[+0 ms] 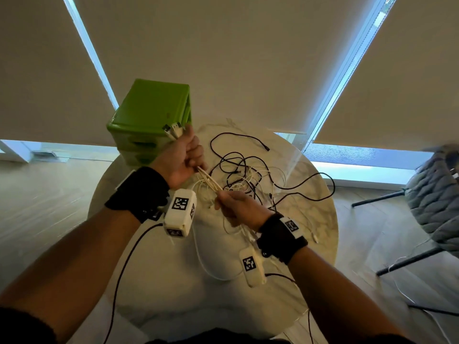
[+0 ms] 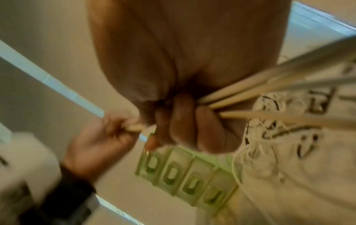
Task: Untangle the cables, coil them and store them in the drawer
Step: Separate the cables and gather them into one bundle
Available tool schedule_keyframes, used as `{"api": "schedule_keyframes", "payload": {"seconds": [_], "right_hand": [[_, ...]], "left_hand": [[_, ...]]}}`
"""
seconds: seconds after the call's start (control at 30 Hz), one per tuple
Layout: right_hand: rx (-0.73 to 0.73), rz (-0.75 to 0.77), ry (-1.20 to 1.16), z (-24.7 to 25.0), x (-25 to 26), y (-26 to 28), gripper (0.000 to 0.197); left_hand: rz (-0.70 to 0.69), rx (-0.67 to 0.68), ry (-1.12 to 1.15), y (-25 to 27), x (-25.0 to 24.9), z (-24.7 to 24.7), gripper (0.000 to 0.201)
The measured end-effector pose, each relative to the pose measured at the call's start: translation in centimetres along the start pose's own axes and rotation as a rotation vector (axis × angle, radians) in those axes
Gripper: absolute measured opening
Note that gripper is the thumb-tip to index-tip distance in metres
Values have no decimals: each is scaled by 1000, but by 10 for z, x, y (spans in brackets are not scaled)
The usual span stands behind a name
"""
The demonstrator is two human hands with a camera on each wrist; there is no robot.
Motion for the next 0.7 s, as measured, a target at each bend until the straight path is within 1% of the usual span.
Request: {"api": "schedule_keyframes", "payload": {"seconds": [0.03,0.07,0.1,0.13,0.17,0.23,0.27,0.3,0.33,0.37,0.43,0.47,0.5,0.53,0.6,0.63,0.7], "right_hand": [[64,-1,-190,-6,-3,5,38],[70,0,-310,-6,-8,8,37],[37,-9,-364,-3,-15,9,36],[-20,-22,-349,2,-22,10,36],[-101,-37,-235,8,-28,9,35],[-282,-48,180,21,-31,7,32],[-352,-48,341,24,-29,6,31],[-392,-54,402,26,-28,4,31],[-393,-63,385,25,-30,2,31],[-358,-75,313,24,-33,-1,32],[-225,-119,50,18,-43,0,33],[-167,-129,-83,15,-46,3,33],[-143,-128,-157,16,-47,6,33],[-158,-126,-149,19,-48,8,32],[-285,-156,63,32,-49,9,33],[-363,-171,170,39,-49,8,34],[-468,-185,267,45,-46,8,41]], "left_hand": [[-27,-35,4,-1,-11,8,62],[-49,-65,30,-3,-22,17,62],[-64,-89,62,-4,-29,24,62],[-68,-101,85,-4,-32,29,62],[-61,-105,98,-4,-32,31,64],[-30,-92,85,-3,-22,25,67],[-20,-83,67,-3,-16,20,67],[-18,-76,44,-4,-11,14,66],[-26,-78,23,-5,-9,10,63],[-40,-85,16,-6,-9,8,59],[-70,-106,45,-7,-18,12,52],[-74,-106,72,-7,-22,15,54],[-66,-90,104,-6,-24,17,59],[-42,-61,138,-4,-22,16,63],[23,17,233,1,-10,6,61],[36,45,230,2,-4,0,58],[20,63,122,3,-1,-9,55]]}}
Point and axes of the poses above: each hand's wrist, its own y-axis away from the middle knuckle, its own z-axis out of the back of the hand, x = y × z, the point moved 9 cm from there along -y, towards the middle knuckle, and after that the axes turned 13 degrees about y, right-handed, at the moved point
